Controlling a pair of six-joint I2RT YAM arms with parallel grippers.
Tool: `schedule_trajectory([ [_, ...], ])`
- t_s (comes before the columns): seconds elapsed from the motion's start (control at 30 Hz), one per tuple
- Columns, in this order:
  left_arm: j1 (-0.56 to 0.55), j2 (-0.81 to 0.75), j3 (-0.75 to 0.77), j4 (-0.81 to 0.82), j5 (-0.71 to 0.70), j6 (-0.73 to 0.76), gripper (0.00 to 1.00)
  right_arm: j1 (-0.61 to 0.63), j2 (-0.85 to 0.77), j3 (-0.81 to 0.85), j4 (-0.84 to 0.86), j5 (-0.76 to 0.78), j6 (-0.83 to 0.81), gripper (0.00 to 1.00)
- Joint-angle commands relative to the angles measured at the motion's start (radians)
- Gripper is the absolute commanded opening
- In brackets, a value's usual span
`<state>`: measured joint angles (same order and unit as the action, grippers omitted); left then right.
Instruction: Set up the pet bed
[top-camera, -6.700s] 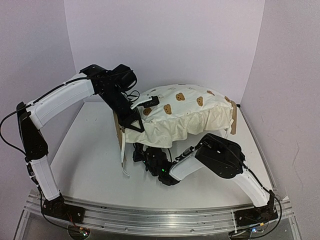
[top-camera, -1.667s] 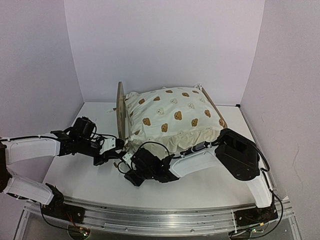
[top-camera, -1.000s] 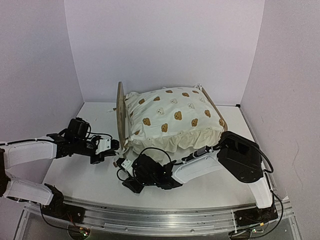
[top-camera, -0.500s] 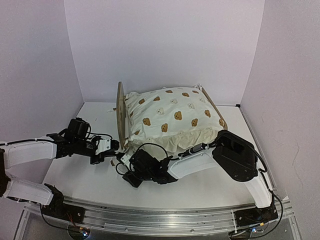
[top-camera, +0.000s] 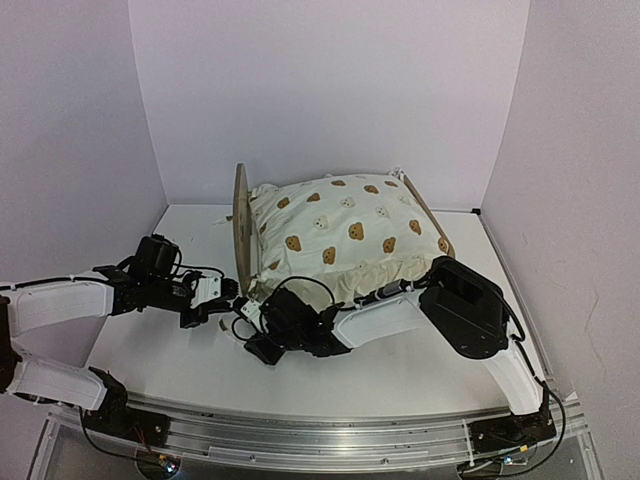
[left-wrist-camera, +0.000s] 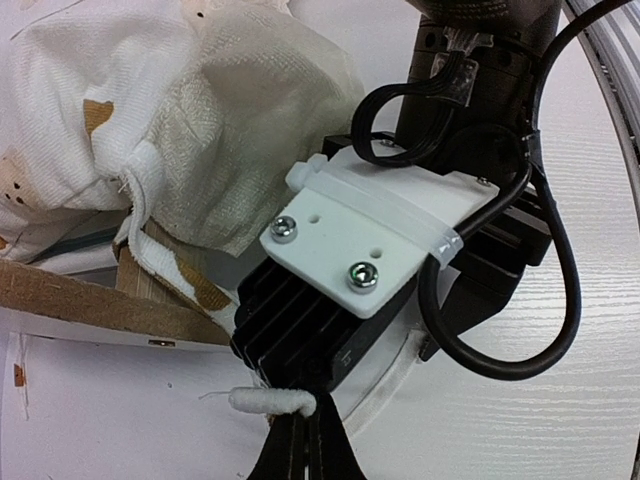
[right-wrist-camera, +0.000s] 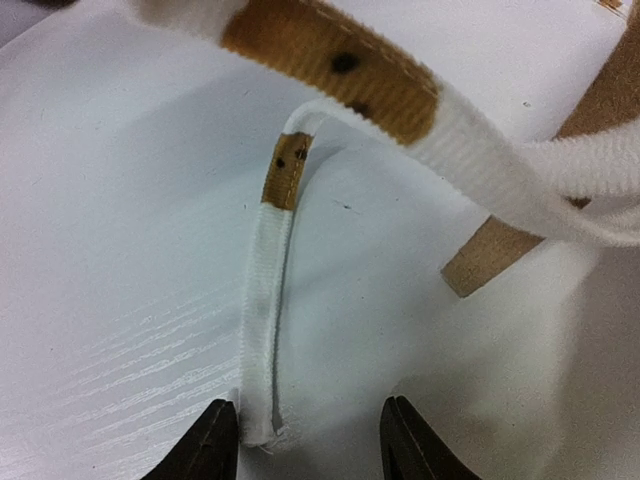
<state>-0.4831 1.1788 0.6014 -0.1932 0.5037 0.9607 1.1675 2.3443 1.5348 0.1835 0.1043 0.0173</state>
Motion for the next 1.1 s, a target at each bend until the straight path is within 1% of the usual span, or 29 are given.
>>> schedule_trajectory([
  [0.0,0.01,0.01,0.028,0.032,0.023,-0.015,0.0,0.035,0.085,0.034,-0.074,-0.066,-0.066,0.44],
  [0.07,0.011,0.013,0.03,0.034,0.024,-0.018,0.0,0.032,0.098,0.051,-0.075,-0.079,-0.069,0.39],
  [0.17,0.013,0.015,0.034,0.035,0.021,-0.015,0.0,0.035,0.106,0.059,-0.074,-0.109,-0.061,0.39],
  [0.2,0.014,0.016,0.033,0.035,0.021,-0.014,0.0,0.037,0.108,0.057,-0.076,-0.116,-0.058,0.36],
  [0.23,0.016,0.015,0.033,0.036,0.021,-0.014,0.0,0.038,0.108,0.05,-0.077,-0.115,-0.052,0.31],
  [0.37,0.021,0.014,0.029,0.031,0.025,-0.015,0.0,0.038,0.082,0.009,-0.074,-0.109,-0.026,0.04],
  [0.4,0.021,0.014,0.029,0.024,0.027,-0.013,0.0,0.036,0.066,-0.007,-0.074,-0.107,-0.007,0.01],
  [0.5,0.021,0.009,0.031,-0.037,0.073,0.033,0.0,0.02,-0.022,-0.065,-0.063,-0.104,0.06,0.0],
  [0.53,0.021,0.009,0.034,-0.089,0.104,0.064,0.0,0.016,-0.055,-0.091,-0.046,-0.107,0.082,0.0],
  [0.67,0.016,0.023,0.024,-0.21,0.213,0.181,0.0,0.009,-0.178,-0.169,-0.005,-0.134,0.11,0.0],
  [0.8,-0.013,0.055,-0.001,-0.247,0.197,0.271,0.0,0.008,-0.256,-0.215,-0.001,-0.151,0.137,0.0],
  [0.83,-0.023,0.057,-0.006,-0.251,0.19,0.291,0.02,0.005,-0.276,-0.227,0.001,-0.15,0.147,0.0],
  [0.87,-0.033,0.055,-0.012,-0.253,0.186,0.305,0.05,0.001,-0.29,-0.238,0.003,-0.149,0.162,0.0],
  [0.9,-0.049,0.051,-0.019,-0.257,0.182,0.322,0.12,-0.006,-0.304,-0.248,0.005,-0.149,0.178,0.0],
  [0.93,-0.065,0.044,-0.026,-0.265,0.176,0.339,0.21,-0.013,-0.318,-0.257,0.008,-0.149,0.193,0.0],
  [1.0,-0.087,0.032,-0.035,-0.29,0.164,0.365,0.43,-0.026,-0.343,-0.274,0.021,-0.147,0.22,0.0],
  [1.07,-0.089,0.022,-0.038,-0.31,0.154,0.374,0.55,-0.033,-0.358,-0.278,0.025,-0.14,0.225,0.0],
])
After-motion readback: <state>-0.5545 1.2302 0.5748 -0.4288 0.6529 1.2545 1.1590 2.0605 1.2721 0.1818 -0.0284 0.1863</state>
